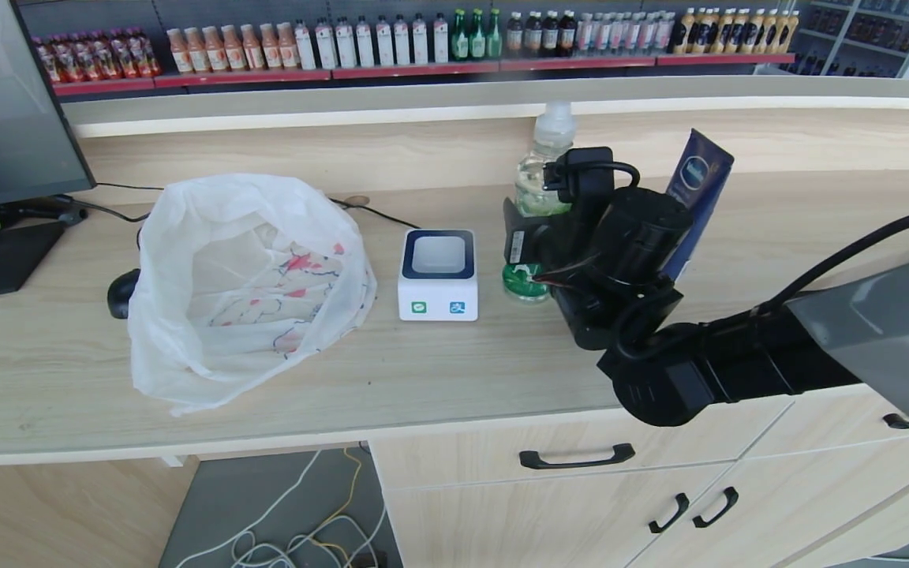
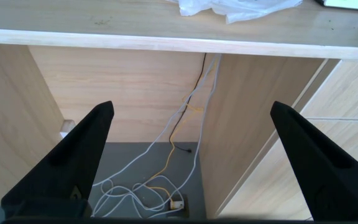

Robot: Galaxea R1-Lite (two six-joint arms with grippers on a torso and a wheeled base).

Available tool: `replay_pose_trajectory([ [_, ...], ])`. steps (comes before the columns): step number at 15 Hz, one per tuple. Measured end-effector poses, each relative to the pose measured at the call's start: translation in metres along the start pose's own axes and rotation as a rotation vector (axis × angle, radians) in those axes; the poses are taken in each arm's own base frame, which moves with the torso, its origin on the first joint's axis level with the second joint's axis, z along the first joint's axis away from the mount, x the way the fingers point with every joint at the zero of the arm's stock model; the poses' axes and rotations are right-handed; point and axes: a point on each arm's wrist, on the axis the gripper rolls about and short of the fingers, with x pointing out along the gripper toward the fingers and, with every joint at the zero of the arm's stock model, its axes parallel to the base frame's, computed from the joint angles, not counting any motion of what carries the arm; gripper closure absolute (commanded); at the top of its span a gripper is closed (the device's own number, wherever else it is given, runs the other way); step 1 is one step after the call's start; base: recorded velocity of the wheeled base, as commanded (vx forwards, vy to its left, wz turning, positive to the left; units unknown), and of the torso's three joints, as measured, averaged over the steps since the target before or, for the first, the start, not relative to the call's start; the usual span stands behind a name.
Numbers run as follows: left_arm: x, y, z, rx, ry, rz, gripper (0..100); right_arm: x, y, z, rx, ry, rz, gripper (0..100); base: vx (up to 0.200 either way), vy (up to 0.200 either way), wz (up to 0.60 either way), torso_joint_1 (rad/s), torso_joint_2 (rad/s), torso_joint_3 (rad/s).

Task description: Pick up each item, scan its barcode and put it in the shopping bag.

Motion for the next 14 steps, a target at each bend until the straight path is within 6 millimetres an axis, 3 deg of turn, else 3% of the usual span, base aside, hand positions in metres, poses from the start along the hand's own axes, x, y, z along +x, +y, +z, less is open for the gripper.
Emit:
replay_pose_trajectory([
  [7, 0.0, 0.0, 0.0, 0.0, 0.0, 0.0, 0, -0.002, -0.003, 0.013, 0.011, -0.022, -0.005, 100, 0.0, 0.0, 0.0, 0.0, 0.0, 0.0],
  [14, 0.0, 0.0, 0.0, 0.0, 0.0, 0.0, 0, -0.008, -0.011, 0.04, 0.037, -0.072, -0.014, 100, 0.0, 0.0, 0.0, 0.0, 0.0, 0.0],
])
